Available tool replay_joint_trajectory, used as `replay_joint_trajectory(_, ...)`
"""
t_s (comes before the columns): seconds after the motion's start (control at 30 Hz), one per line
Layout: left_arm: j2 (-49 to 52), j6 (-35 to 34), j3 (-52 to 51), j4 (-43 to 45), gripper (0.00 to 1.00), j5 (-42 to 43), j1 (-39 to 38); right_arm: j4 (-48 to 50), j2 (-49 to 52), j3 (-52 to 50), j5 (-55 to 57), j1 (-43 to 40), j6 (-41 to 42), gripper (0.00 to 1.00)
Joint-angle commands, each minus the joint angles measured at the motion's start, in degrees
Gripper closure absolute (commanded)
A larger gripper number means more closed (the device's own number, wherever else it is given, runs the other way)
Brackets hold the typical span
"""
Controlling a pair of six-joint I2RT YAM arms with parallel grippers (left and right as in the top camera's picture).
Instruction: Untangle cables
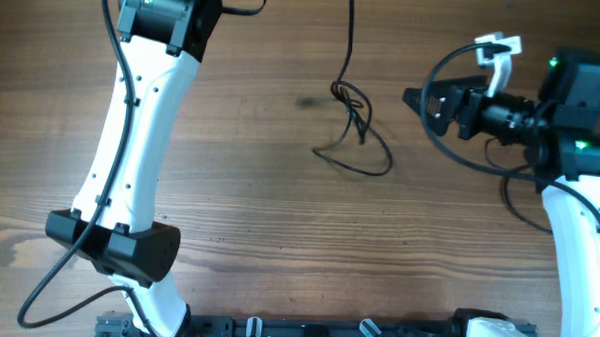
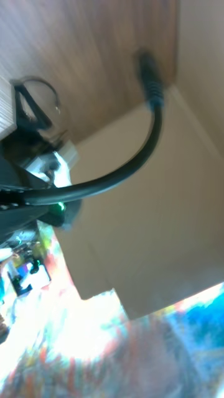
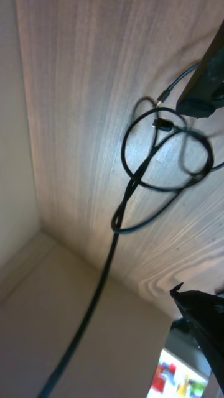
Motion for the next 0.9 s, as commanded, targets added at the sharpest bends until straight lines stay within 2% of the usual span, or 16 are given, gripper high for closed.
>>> replay_joint_trajectory(0.0, -1.49, -15.26, 0.74, 7.89, 0.96, 3.02, -0.26, 0.11, 0.35, 0.15, 4.79, 2.84, -3.65, 0.09)
replay_joint_trajectory(0.33, -1.49, -17.09, 0.74, 10.27, 0.96, 2.97, -0.26, 0.07, 1.05, 0.11, 7.56, 8.41, -4.94, 0.14)
replay_joint_trajectory(0.53, -1.49, -17.09, 0.74, 10.27, 0.96, 2.97, -0.26, 2.49, 6.38, 0.11, 10.82, 12.68, -4.9, 0.19)
replay_joint_trajectory(0.63, -1.49, -17.07, 0.74, 10.25, 0.96, 2.97, -0.26, 4.07, 10.93, 0.11, 10.73, 13.94, -4.68, 0.34)
replay_joint_trajectory(0.73, -1.49, -16.41, 0.74, 10.25, 0.96, 2.97, -0.26, 4.35, 12.66, 0.11, 10.14, 13.9, -4.68, 0.7)
replay_joint_trajectory(0.77, -1.49, -13.77, 0.74, 9.64, 0.96, 2.97, -0.24, 5.31, 12.61, 0.17, 10.12, 13.62, -4.55, 0.85)
replay_joint_trajectory(0.83, -1.49, -8.44, 0.74, 6.36, 0.96, 2.97, -0.24, 7.65, 11.93, 0.24, 10.97, 12.74, -0.92, 0.96)
replay_joint_trajectory(0.87, -1.49, -5.62, 0.74, 3.78, 0.96, 2.95, -0.24, 8.85, 11.47, 0.24, 13.11, 11.98, 3.13, 0.96)
